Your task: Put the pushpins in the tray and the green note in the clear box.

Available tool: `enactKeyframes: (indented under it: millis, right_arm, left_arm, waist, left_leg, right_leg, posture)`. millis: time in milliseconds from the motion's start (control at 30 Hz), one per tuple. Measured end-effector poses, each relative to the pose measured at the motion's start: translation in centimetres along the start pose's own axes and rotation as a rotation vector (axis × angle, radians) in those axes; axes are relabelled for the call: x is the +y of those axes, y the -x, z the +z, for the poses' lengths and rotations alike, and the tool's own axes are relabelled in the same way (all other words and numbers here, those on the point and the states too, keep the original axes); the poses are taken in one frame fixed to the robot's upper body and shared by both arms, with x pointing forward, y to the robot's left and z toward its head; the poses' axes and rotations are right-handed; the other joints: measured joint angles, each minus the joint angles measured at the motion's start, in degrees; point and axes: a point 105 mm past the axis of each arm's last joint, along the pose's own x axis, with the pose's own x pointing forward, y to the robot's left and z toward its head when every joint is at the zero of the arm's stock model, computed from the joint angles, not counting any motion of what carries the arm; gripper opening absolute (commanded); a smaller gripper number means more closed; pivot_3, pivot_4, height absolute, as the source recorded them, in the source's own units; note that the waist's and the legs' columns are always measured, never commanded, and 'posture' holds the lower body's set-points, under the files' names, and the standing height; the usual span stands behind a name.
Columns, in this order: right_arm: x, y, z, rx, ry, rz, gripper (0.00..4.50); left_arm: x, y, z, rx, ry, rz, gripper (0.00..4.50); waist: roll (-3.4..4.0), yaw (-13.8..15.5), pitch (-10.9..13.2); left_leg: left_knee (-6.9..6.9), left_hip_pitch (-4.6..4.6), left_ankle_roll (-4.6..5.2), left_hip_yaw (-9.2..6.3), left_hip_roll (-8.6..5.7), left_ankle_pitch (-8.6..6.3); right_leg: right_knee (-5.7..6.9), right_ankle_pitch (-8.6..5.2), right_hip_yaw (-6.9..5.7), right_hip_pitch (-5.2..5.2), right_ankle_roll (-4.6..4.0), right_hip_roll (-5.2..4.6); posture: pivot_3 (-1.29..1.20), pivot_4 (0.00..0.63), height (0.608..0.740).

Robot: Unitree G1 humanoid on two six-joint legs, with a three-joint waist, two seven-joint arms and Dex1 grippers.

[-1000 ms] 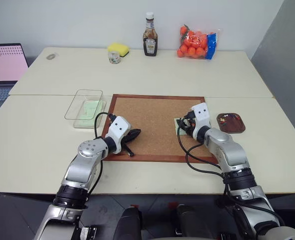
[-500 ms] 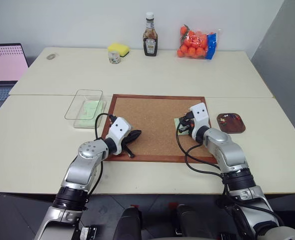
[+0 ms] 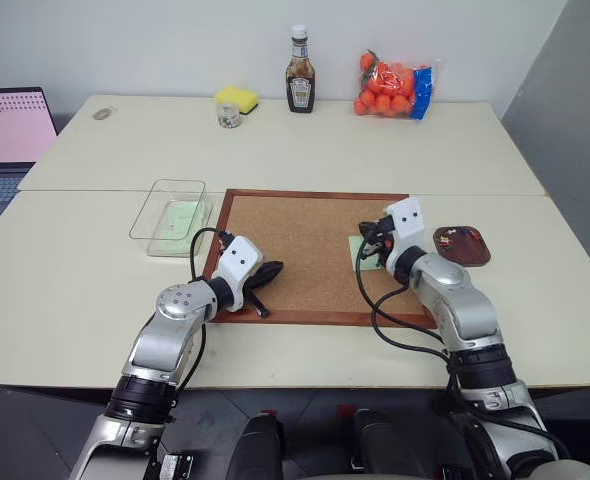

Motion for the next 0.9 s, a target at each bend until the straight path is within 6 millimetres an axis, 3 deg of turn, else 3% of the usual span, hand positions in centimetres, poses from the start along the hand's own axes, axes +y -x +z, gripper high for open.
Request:
enactKeyframes:
  millis: [100, 200, 467, 867, 900]
  right_arm:
    - [-0.2, 0.4, 0.4, -0.02, 0.003, -0.01, 0.07]
    - [-1.7, 1.8, 1.4, -0.054, 0.012, -0.053, 0.07]
    - [-10.2, 8.7, 0.6, 0.031, 0.053, -0.356, 0.07]
    - [-13.0, 9.4, -3.1, 0.19, -0.006, -0.433, 0.07]
    - [-13.1, 9.3, -3.2, 0.194, -0.005, -0.435, 0.5]
  left_arm:
    - [-0.1, 0.0, 0.0, -0.002, -0.002, -0.002, 0.0]
    - [-0.2, -0.1, 0.0, -0.003, -0.003, -0.006, 0.0]
    - [-0.1, 0.2, -0.3, 0.005, -0.014, -0.005, 0.0]
    - [-0.4, 0.0, -0.3, -0.004, -0.025, -0.032, 0.0]
    - [-0.5, 0.0, -0.3, -0.005, -0.026, -0.034, 0.0]
  waist:
    - [0.0, 0.0, 0.0]
    - [0.0, 0.1, 0.0]
    - [0.24, 0.0, -0.1]
    - [0.53, 0.0, -0.3]
    - [0.53, 0.0, -0.3]
  left_leg:
    - [0.0, -0.01, 0.0, -0.01, 0.01, 0.0]
    - [0.0, -0.02, 0.0, -0.01, 0.0, 0.0]
    - [-0.01, 0.02, 0.0, 0.06, -0.04, 0.0]
    - [-0.01, -0.02, 0.01, 0.11, -0.16, 0.0]
    - [-0.01, -0.02, 0.01, 0.11, -0.16, 0.0]
  right_leg:
    - [-0.01, 0.0, 0.0, -0.01, 0.0, -0.02]
    - [-0.02, 0.0, 0.0, 0.0, 0.0, -0.06]
    - [-0.03, -0.01, 0.03, 0.01, 0.01, -0.09]
    - [-0.08, -0.01, 0.07, 0.01, 0.02, 0.0]
    - [-0.07, -0.01, 0.07, 0.0, 0.02, 0.0]
  posture:
    - [0.0, 0.15, 0.74]
    - [0.0, 0.15, 0.74]
    - [0.0, 0.15, 0.74]
    - [0.0, 0.15, 0.74]
    - [0.0, 0.15, 0.74]
